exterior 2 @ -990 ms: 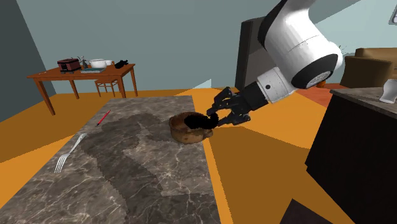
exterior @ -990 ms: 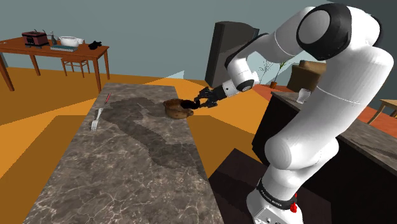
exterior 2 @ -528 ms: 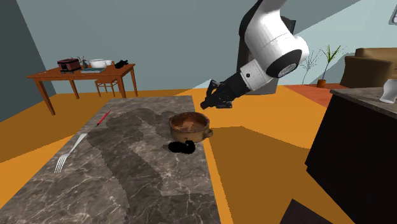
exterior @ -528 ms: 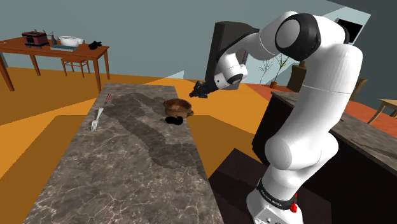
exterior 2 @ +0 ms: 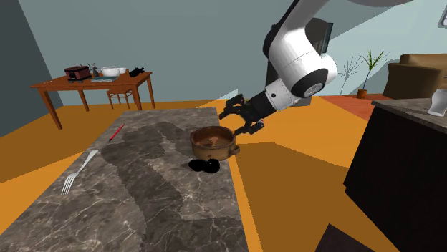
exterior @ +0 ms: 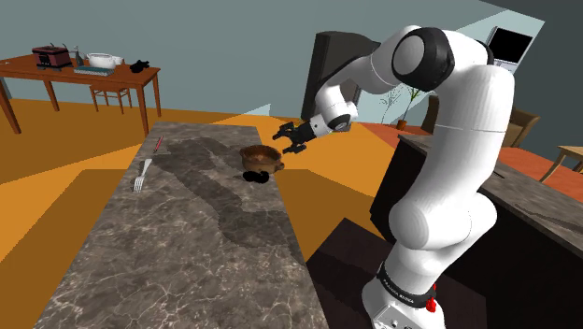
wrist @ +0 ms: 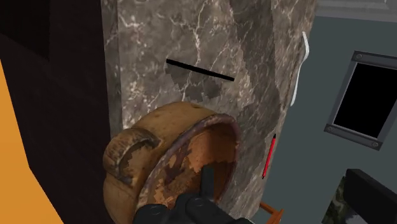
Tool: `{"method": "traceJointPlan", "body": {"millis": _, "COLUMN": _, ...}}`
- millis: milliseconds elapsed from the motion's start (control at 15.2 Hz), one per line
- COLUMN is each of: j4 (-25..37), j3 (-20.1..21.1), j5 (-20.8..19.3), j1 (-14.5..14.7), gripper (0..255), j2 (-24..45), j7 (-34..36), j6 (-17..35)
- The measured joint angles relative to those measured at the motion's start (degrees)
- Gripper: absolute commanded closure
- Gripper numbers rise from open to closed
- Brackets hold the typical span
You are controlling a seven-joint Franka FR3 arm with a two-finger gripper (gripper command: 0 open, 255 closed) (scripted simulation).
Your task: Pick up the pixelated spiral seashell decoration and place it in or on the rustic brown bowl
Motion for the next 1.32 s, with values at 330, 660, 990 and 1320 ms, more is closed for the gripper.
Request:
{"method": "traceJointPlan", "body": {"millis": 330, "j4": -2.94, "j3": 1.16, "j5": 5.51, "j1": 0.06, "gripper": 0, "j2": 4.14, "j7": -7.48, "j6": 1.46}}
{"method": "traceJointPlan", "body": {"millis": 660, "j4": -4.32, "j3": 2.47, "j5": 10.50, "j1": 0.53, "gripper": 0, "j2": 8.18, "j7": -13.51, "j6": 2.85}}
{"method": "traceJointPlan", "body": {"millis": 990, "j4": -2.16, "j3": 3.57, "j5": 12.88, "j1": 1.67, "gripper": 0, "j2": 11.40, "j7": -14.86, "j6": 4.45}}
{"method": "traceJointPlan", "body": {"millis": 1320, "j4": -1.44, "j3": 3.94, "j5": 13.63, "j1": 2.09, "gripper": 0, "j2": 12.37, "j7": -15.20, "j6": 5.01}}
